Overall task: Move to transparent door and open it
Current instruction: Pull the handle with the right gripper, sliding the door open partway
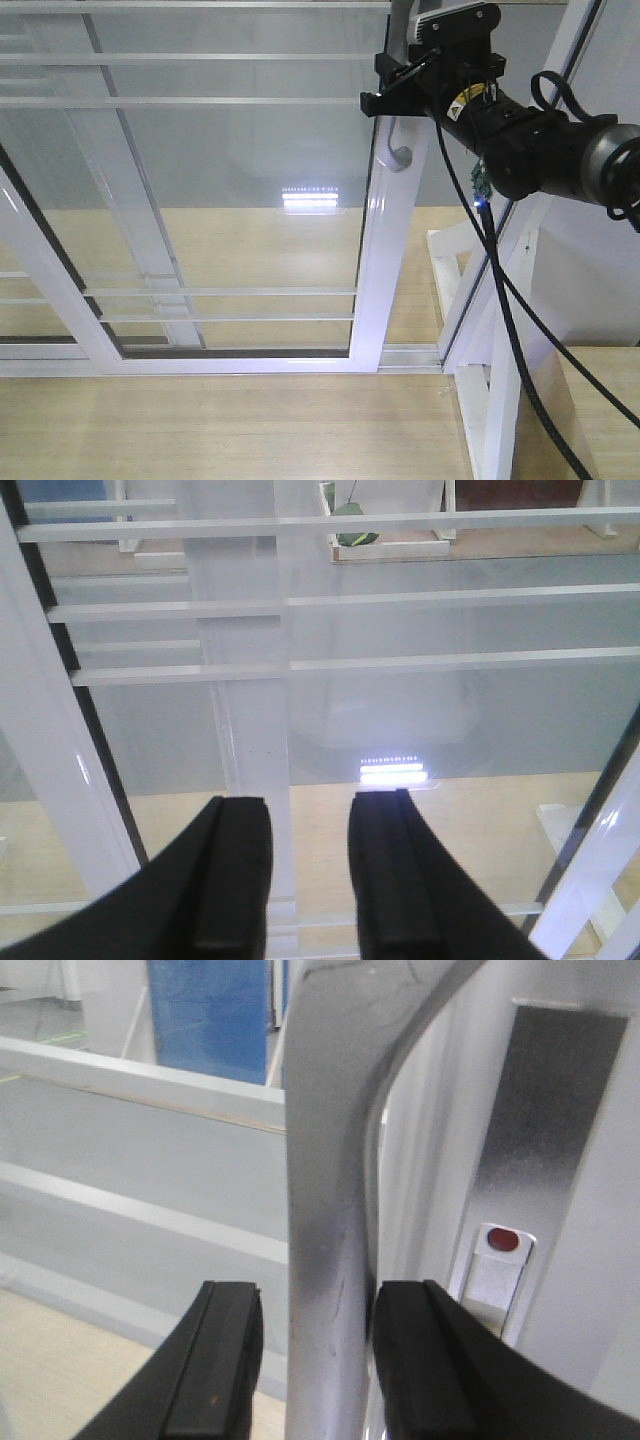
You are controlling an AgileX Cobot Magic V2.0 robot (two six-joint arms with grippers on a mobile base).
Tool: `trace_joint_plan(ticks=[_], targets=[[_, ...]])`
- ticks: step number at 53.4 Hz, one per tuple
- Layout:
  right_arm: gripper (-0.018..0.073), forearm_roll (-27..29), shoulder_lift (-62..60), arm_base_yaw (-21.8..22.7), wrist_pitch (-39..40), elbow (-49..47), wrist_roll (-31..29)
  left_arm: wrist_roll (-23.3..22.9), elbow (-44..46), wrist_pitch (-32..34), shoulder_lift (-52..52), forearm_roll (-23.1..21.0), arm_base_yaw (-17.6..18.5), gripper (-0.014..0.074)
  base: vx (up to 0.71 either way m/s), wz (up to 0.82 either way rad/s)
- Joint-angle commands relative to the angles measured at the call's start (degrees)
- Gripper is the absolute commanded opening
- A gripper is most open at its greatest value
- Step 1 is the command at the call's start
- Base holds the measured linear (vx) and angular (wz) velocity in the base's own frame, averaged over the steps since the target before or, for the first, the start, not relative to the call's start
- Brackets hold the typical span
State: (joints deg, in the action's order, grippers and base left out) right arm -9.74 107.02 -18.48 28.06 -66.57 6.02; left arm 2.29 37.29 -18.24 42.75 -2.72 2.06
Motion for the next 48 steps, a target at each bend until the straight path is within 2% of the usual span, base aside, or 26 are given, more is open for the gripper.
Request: trace_joint_plan(ticks=[1,7,17,20,28,34,39,43,48], targets=[[0.0347,-0.3,-3.3,-0.3,4.7,-1.6,-0.5,0.0,2.0,4.5,-0.2,-0.6,0.3,0.0353,0.0,0.0],[0.0347,-0.2,-4.1,-0.3,0.7,-1.6,-0.2,0.0,2.0,4.3,-0.2,-0.6,0.3,0.0353,0.0,0.0],[0.0347,0.0,-11.9,-0.3,-17.0,-1.0,-0.2,0.0,2.0,4.3,-0.2,-0.6,0.3,0.0353,0.0,0.0],[0.0347,0.0,-15.4,-0.2,-19.8,0.6,-0.2,0.0,2.0,4.3,0.5,-0.6,0.3,0.0353,0.0,0.0],[0.0347,1.5,-26.2,-0.2,-21.2,9.9,-0.2,0.0,2.0,4.3,4.1,-0.6,0.3,0.0353,0.0,0.0],[0.0347,3.1,-34.4,-0.2,-25.6,18.4,-0.2,0.0,2.0,4.9,8.1,-0.7,0.3,0.0353,0.0,0.0],[0.0347,2.9,-41.3,-0.2,-28.5,23.6,-0.5,0.0,2.0,7.3,11.1,-3.7,0.4,0.0353,0.0,0.0],[0.0347,2.6,-46.1,-0.2,-31.6,26.6,-0.5,0.0,2.0,10.3,13.8,-5.3,1.5,0.036,0.0,0.0],[0.0347,2.6,-51.2,-0.2,-38.0,28.3,-0.5,0.0,2.0,13.0,17.4,-5.1,4.2,0.0379,0.0,0.0]])
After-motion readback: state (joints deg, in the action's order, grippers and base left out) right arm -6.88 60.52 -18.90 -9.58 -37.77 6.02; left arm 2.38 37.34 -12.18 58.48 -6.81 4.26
